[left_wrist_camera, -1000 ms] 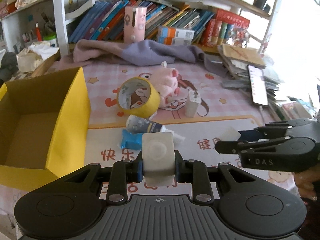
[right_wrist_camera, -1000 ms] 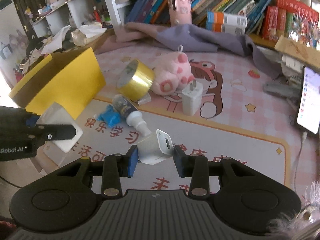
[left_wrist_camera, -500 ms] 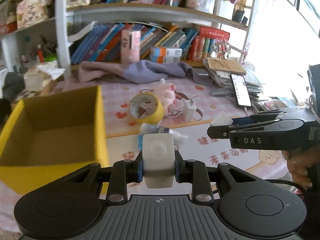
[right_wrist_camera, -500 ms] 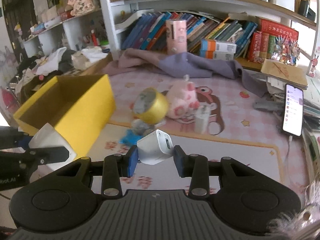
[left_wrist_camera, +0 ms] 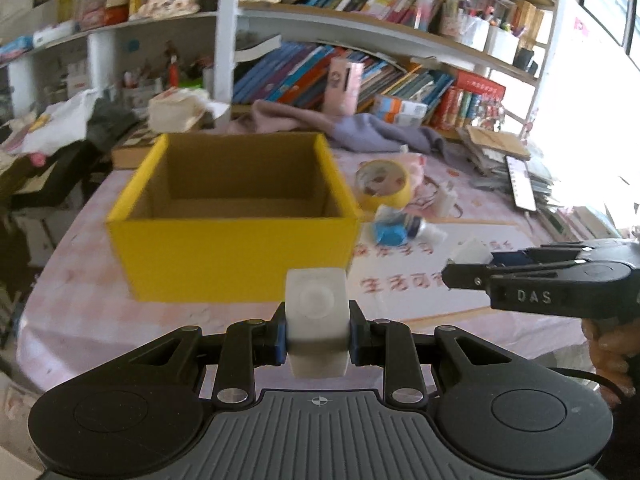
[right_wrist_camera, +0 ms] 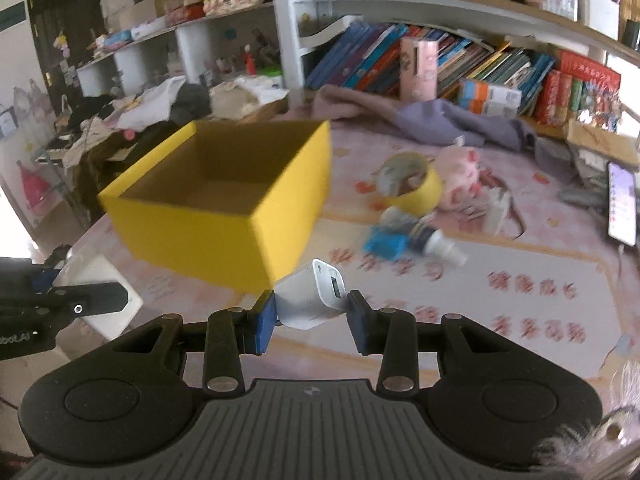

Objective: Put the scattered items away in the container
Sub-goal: 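Carry the white cube and small charger in both tools over the yellow box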

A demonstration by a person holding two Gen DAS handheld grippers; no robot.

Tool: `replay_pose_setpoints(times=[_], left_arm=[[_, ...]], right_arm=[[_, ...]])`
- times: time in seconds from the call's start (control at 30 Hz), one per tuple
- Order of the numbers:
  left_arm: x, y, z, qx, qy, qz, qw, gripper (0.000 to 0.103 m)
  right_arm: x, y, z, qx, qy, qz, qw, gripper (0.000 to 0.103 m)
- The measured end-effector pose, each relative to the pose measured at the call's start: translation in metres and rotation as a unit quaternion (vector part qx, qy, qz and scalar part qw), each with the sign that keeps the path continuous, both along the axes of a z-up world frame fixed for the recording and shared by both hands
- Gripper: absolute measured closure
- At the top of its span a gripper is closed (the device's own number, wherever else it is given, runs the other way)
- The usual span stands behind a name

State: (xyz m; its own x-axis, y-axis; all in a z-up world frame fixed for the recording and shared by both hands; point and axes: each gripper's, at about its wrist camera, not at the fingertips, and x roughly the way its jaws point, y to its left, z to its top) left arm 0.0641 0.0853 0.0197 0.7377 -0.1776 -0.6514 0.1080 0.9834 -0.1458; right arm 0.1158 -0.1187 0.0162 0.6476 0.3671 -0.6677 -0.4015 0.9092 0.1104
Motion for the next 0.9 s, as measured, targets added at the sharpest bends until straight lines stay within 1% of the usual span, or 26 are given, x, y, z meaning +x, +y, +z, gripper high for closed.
replay_pose_setpoints(times=[0.13,0.3,0.4,0.67,0.8,0.9], left_arm=[[-0.011,0.02,0.0,-0.013,0.002,0.013,0.9998,0.077],[-0.023,0.031,-0.001,-0.017,-0.002,0.006,0.9998,0.077],[-0.026,0.037,-0.004,-0.027,0.005,0.006,0.9996,0.077],[-0.035,0.046,-0.01,-0.058,0.011,0.0,0.9983,0.077],[-0.036,0.052,-0.013,-0.073,0.018,0.01,0.9971,0.077],[-0.034,0.053,-0.015,-0.075,0.023,0.009,0.9969,0.077]], right_arm=[[-0.015,0.017,0.002,0.004,0.0,-0.003,1.0,0.067],[-0.022,0.026,0.004,0.01,0.012,-0.009,1.0,0.067],[-0.027,0.036,0.006,0.002,0.014,0.007,1.0,0.067],[-0.046,0.068,0.009,-0.05,0.014,0.076,0.996,0.067],[-0.047,0.072,0.007,-0.055,0.022,0.08,0.995,0.067],[-0.046,0.073,0.004,-0.057,0.031,0.081,0.995,0.067]])
